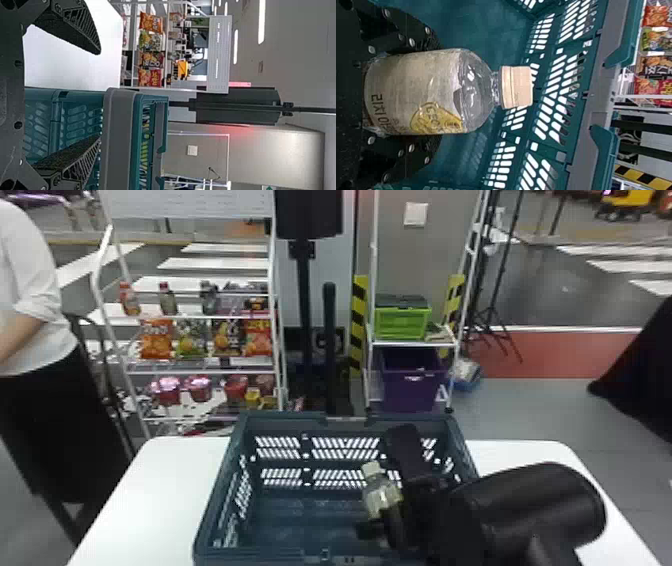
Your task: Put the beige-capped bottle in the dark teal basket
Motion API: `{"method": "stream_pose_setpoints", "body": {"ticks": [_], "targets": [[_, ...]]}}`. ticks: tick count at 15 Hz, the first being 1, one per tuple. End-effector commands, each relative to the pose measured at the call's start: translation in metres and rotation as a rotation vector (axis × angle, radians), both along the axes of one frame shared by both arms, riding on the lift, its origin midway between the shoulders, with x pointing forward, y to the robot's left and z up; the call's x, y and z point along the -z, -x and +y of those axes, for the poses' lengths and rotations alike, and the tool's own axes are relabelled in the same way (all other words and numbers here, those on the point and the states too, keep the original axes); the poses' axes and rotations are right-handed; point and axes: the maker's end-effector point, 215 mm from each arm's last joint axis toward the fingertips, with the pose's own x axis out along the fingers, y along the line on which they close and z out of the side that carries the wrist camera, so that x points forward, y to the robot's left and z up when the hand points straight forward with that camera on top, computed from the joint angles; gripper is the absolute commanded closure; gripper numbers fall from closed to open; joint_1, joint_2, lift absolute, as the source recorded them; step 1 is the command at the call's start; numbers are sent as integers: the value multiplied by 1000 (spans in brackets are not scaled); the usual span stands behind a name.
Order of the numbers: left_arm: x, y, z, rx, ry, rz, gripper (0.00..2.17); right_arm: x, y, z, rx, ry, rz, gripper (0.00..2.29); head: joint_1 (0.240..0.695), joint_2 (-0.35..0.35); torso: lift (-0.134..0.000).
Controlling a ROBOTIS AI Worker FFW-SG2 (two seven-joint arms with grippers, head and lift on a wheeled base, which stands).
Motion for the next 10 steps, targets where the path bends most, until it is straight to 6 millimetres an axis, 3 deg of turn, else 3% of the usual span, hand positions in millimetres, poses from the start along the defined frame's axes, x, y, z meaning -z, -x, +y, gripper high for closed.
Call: {"method": "stream_pose_setpoints", "body": {"ticks": [1, 3, 5, 8, 10], "targets": [[-1, 0, 0, -1, 0, -1, 130, 0, 2, -1, 3, -3, 3, -2, 499, 0, 0], [-1, 0, 0, -1, 1, -3, 130, -2, 2, -1, 7, -10, -6, 36, 499, 0, 0], [-3, 2, 2, -5, 3, -10, 130, -17, -2, 3, 7, -33, -55, 36, 499, 0, 0], [-5, 1, 2, -7, 5, -15, 130, -71, -9, 23, 3, -139, -249, 39, 499, 0, 0], [-9, 0, 1, -8, 8, -23, 130, -93, 12, 20, 0, -188, -315, 43, 499, 0, 0]]}}
